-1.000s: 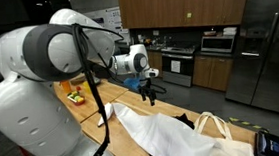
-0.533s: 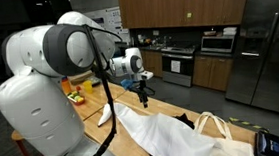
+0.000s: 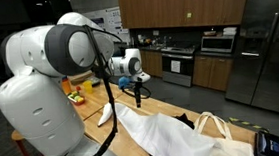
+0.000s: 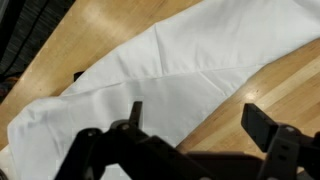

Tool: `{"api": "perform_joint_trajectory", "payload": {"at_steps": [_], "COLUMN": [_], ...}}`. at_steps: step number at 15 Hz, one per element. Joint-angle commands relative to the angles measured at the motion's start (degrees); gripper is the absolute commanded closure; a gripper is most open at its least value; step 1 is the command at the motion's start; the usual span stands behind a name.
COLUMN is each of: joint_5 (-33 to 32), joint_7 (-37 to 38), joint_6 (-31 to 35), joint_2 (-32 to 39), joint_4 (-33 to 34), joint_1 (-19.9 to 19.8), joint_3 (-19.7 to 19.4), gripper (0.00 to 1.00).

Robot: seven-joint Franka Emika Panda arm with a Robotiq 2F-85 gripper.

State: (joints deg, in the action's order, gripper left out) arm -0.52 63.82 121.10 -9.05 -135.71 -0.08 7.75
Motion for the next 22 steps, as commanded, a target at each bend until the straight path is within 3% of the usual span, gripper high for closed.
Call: {"api": "perform_joint_trajectory", "payload": {"at_steps": [1,6,13,15,22], "joint_5": [2.47,1.25,0.53,-0.33,-2.36], "joint_7": [-3.10,-2.84,-17.87,-18.85,-6.42], "joint_6": [1.23,0.48,-1.89,-1.88,3.48], "joint_2": [0.24,0.86,2.47,3.12,7.18], "joint_4": [-0.90,-0.39,-0.98,-1.00,-0.98], "joint_1": [0.94,0.97,0.89,0.44,-1.36], "joint_3": [-1.19,-0.85,-2.29,-2.77,-5.32], "gripper": [0.00,0.00,0.00,0.00,0.00]}}
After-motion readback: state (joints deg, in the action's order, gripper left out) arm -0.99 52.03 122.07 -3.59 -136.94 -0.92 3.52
